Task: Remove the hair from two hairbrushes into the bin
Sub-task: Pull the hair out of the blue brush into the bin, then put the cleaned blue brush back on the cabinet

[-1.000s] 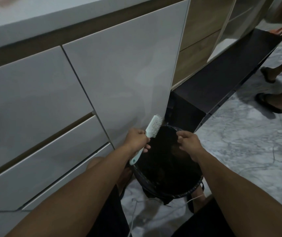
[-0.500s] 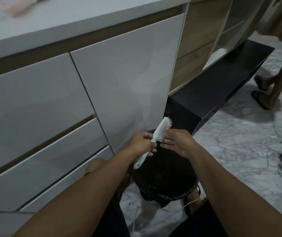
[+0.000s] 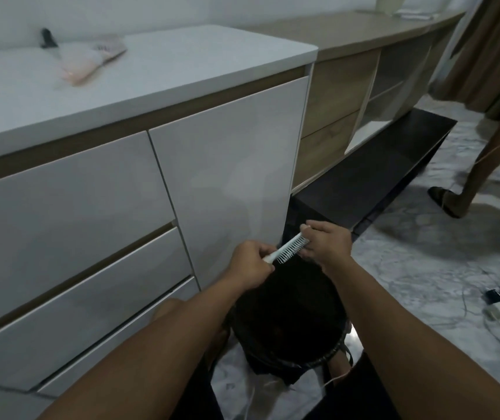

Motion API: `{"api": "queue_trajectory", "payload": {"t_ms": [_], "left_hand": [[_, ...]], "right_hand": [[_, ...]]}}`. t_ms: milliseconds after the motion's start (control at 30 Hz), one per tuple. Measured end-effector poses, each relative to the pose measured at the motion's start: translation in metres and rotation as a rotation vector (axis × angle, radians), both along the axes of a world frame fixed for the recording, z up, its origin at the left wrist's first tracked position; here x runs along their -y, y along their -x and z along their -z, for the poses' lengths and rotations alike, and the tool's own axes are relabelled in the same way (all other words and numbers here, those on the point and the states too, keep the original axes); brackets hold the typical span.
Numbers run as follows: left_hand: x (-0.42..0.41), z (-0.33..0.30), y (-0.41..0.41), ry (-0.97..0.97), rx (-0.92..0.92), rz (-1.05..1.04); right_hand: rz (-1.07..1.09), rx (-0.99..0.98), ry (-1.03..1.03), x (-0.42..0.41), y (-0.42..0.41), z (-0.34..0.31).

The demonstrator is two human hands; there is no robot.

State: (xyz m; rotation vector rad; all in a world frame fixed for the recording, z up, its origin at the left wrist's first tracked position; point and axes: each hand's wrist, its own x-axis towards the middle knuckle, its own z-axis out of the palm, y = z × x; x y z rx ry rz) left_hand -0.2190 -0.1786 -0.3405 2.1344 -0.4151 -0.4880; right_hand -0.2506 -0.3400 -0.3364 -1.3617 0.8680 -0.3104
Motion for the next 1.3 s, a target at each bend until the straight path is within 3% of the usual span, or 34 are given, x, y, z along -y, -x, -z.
{"api": "queue_trajectory", "payload": {"t_ms": [167, 300, 500, 633, 833, 1033, 1300], "left_hand": [[-0.001, -0.021, 0.004, -0.056, 0.129, 0.018], [-0.005, -0.043, 0.003, -0.050, 0.210, 0.000], [-0.011, -0.088, -0.006, -0.034, 0.278, -0.030], [-0.017, -0.122, -0.017, -0.062, 0.387, -0.075], [-0.025, -0.159, -0.021, -0.111, 0.645, -0.157], [-0.029, -0.170, -0.015, -0.126, 0.636, -0.236], [-0.032, -0.160, -0.011, -0.112, 0.756, -0.151]], "right_hand": [[0.195, -0.041, 0.192, 0.004, 0.005, -0.015], [0.189, -0.023, 0.259, 0.006, 0.004, -0.027], [-0.272, 0.153, -0.135, -0.004, -0.005, -0.066], [-0.286, 0.303, -0.261, -0.008, -0.023, -0.102], [-0.352, 0.328, -0.067, -0.029, -0.043, -0.150], [-0.434, 0.181, 0.139, -0.040, -0.037, -0.161], [-0.237, 0.207, 0.297, -0.037, -0.033, -0.161]]}}
